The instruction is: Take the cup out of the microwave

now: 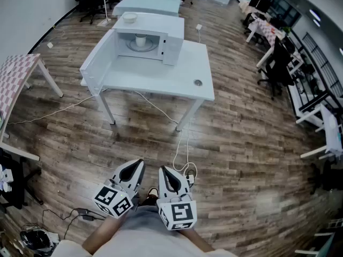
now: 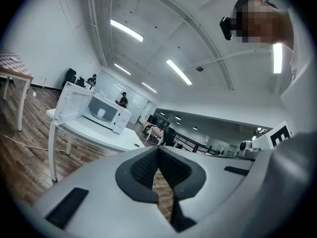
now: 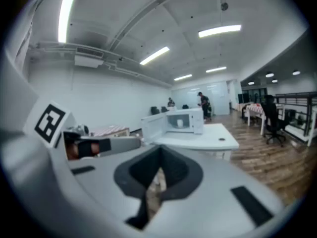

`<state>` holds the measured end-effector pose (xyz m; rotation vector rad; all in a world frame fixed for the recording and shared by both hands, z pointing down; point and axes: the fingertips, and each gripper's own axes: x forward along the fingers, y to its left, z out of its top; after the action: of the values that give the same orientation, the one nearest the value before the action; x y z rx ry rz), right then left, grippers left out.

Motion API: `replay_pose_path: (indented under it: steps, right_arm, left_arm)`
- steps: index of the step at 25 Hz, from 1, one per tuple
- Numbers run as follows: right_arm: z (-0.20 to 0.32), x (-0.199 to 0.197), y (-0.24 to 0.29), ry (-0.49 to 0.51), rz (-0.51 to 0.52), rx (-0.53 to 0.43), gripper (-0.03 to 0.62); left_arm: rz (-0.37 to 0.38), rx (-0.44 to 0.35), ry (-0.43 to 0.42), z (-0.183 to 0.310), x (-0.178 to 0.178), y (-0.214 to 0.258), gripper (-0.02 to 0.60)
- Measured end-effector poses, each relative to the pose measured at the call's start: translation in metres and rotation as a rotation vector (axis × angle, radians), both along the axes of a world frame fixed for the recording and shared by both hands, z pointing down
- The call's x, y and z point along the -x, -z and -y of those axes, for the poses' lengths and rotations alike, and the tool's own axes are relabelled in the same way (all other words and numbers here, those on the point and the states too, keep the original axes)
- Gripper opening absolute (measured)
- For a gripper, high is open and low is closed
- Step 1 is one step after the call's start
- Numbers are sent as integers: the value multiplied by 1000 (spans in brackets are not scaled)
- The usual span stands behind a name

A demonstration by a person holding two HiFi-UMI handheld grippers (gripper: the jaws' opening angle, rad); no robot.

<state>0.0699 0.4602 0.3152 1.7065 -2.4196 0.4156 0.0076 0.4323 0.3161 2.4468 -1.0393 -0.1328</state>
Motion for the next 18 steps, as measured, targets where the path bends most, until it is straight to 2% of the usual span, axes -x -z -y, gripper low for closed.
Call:
replay_pose_path:
  steps: [9,18]
  right_arm:
    - [0,-26,-12,20,21,8,21]
    - [4,-31,-14,66,64,17,21]
  left_arm:
    - [8,17,34,-6,-29,-5,9]
    - [26,42,77,-9,-31,-12,9]
